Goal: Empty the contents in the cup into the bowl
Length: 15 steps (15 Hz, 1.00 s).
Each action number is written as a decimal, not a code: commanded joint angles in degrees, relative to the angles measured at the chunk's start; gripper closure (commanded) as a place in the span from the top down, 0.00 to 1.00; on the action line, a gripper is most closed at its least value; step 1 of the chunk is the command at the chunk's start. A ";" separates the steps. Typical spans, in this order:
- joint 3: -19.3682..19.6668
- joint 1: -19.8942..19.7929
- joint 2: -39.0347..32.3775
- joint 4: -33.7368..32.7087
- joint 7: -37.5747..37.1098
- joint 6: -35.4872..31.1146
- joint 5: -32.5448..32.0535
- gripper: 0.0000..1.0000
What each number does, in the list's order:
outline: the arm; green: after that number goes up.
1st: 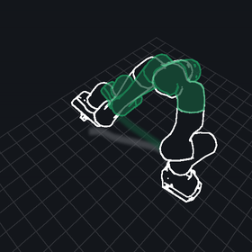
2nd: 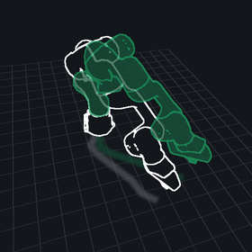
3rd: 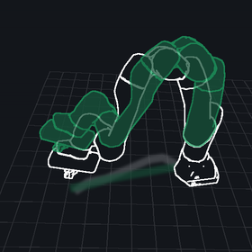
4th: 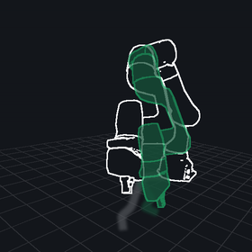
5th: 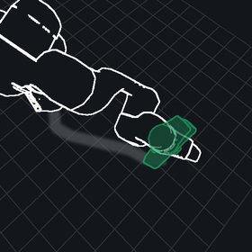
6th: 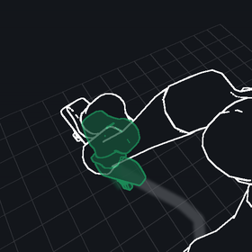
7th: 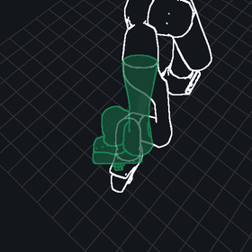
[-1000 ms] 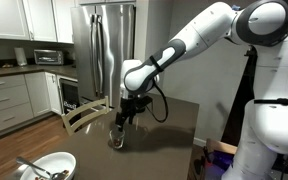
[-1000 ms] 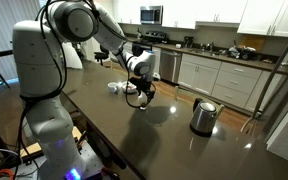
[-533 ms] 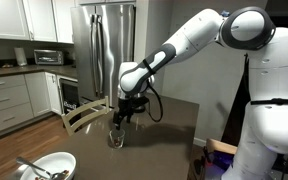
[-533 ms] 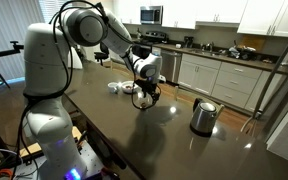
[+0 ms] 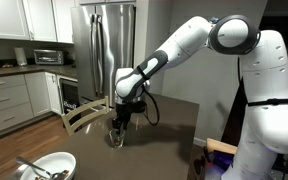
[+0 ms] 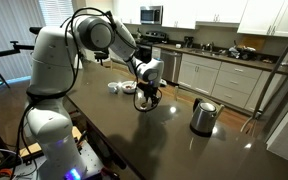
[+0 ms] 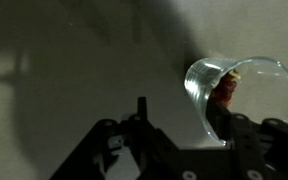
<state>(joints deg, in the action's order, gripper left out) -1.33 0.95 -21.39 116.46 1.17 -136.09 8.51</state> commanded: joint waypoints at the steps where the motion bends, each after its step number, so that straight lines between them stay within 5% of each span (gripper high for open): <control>1: -1.01 -1.31 -0.56 -1.79 2.25 2.48 0.79 0.33; 6: -1.14 -0.61 0.86 -3.58 1.36 9.23 0.00 0.05; 15: -2.03 0.47 2.19 -8.06 0.79 18.95 -0.58 0.05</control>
<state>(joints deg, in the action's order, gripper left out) -3.12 1.24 -20.53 109.80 1.23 -120.61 8.47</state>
